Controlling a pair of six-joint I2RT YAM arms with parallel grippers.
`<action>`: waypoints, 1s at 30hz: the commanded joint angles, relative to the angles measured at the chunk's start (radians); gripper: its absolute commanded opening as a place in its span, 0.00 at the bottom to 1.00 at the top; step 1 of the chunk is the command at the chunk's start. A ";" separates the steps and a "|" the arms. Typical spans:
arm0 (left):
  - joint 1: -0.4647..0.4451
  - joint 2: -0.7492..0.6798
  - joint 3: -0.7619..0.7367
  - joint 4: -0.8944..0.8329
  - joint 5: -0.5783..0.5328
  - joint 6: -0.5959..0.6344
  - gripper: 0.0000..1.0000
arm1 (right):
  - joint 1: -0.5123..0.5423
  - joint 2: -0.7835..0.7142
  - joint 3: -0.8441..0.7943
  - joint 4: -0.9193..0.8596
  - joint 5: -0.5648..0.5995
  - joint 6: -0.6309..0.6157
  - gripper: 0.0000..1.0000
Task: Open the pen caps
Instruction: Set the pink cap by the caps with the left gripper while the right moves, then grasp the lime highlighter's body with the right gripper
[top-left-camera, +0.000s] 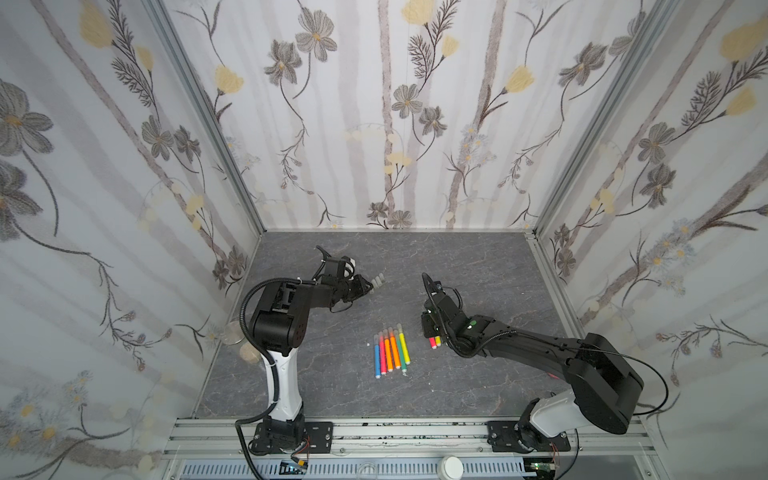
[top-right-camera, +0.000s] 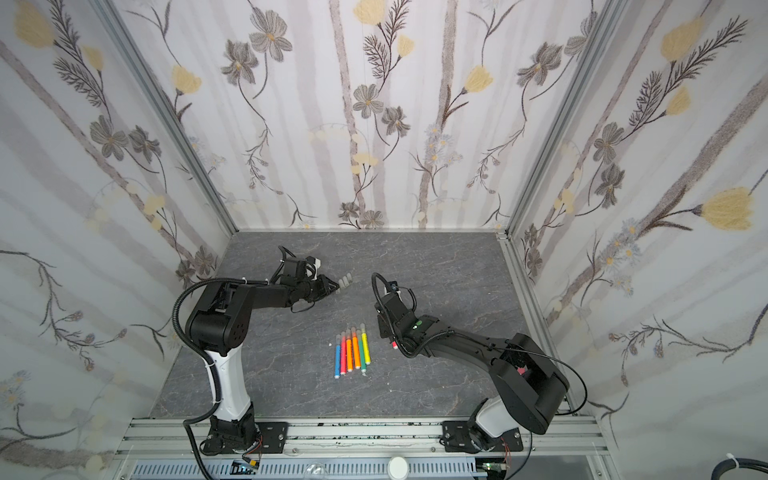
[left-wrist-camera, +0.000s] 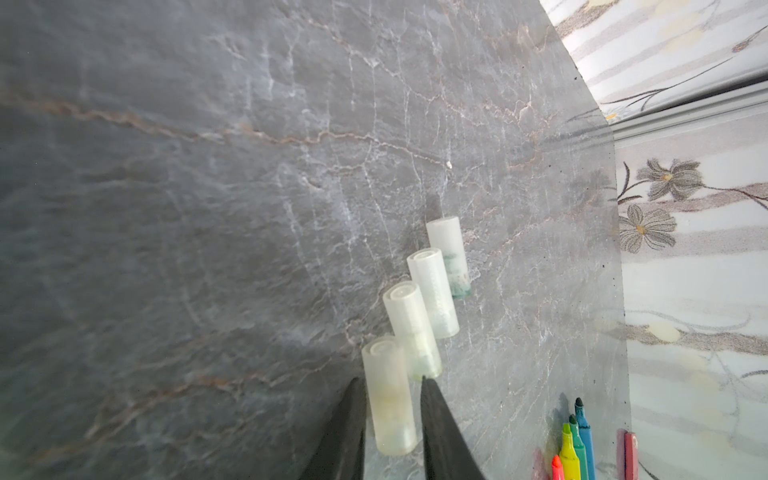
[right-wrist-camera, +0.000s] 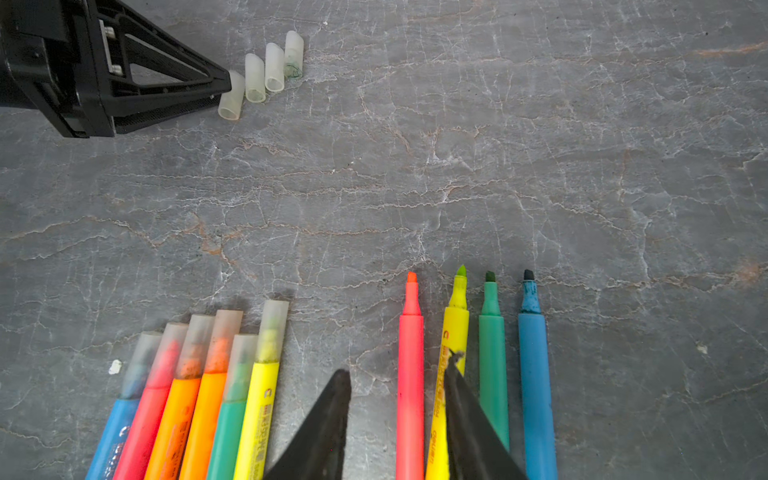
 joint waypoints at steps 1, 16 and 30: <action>0.000 0.003 0.008 0.001 -0.025 0.013 0.27 | 0.004 -0.008 -0.005 0.016 -0.008 0.014 0.38; 0.014 -0.240 -0.078 -0.057 -0.052 0.033 0.30 | 0.109 0.153 0.072 -0.007 -0.060 0.070 0.38; 0.045 -0.456 -0.228 -0.108 -0.067 0.072 0.32 | 0.155 0.257 0.112 -0.013 -0.070 0.101 0.38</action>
